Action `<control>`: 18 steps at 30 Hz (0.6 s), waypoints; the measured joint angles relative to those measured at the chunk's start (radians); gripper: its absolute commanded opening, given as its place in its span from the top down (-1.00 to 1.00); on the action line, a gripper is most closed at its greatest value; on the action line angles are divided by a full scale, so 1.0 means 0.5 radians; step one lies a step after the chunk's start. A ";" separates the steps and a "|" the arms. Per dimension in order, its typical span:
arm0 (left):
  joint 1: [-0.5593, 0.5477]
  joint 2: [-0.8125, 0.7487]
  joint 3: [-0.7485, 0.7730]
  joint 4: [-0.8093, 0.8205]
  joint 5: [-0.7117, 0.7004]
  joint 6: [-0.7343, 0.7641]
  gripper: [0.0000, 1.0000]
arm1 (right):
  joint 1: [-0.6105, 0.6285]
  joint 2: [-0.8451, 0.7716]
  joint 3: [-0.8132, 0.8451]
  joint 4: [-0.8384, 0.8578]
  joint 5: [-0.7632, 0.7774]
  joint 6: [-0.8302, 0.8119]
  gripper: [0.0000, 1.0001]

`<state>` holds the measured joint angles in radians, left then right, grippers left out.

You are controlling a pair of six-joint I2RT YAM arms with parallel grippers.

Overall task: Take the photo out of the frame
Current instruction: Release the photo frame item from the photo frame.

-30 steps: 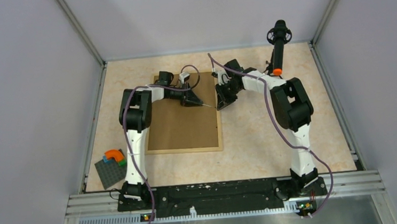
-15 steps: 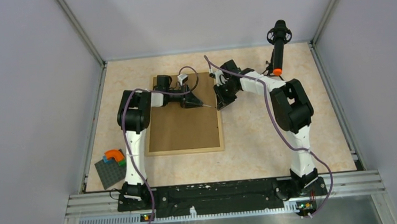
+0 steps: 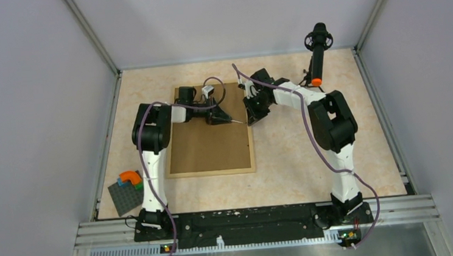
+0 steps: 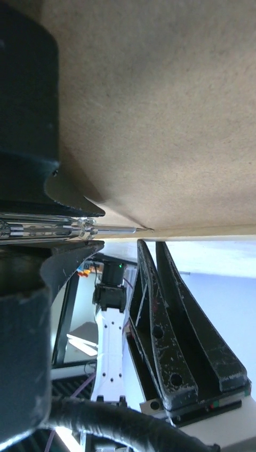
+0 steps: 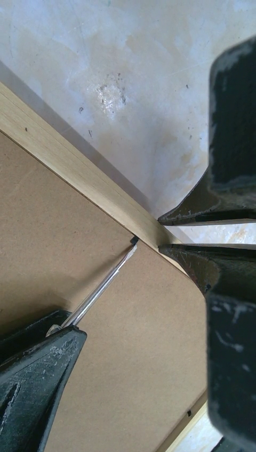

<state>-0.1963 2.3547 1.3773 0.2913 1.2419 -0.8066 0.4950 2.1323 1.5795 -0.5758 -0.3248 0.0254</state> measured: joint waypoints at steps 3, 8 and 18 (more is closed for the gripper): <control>0.001 -0.035 0.110 -0.419 -0.055 0.268 1.00 | -0.002 -0.011 -0.002 0.003 -0.006 0.000 1.00; 0.004 -0.127 0.298 -0.925 -0.214 0.842 1.00 | -0.046 -0.014 -0.020 0.029 -0.126 -0.003 0.94; -0.027 -0.149 0.423 -1.182 -0.275 1.279 1.00 | -0.170 -0.035 -0.202 0.299 -0.500 0.040 0.69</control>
<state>-0.2096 2.2803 1.5890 -0.2996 1.1042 -0.1669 0.4099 2.1147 1.4784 -0.4263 -0.5747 0.0452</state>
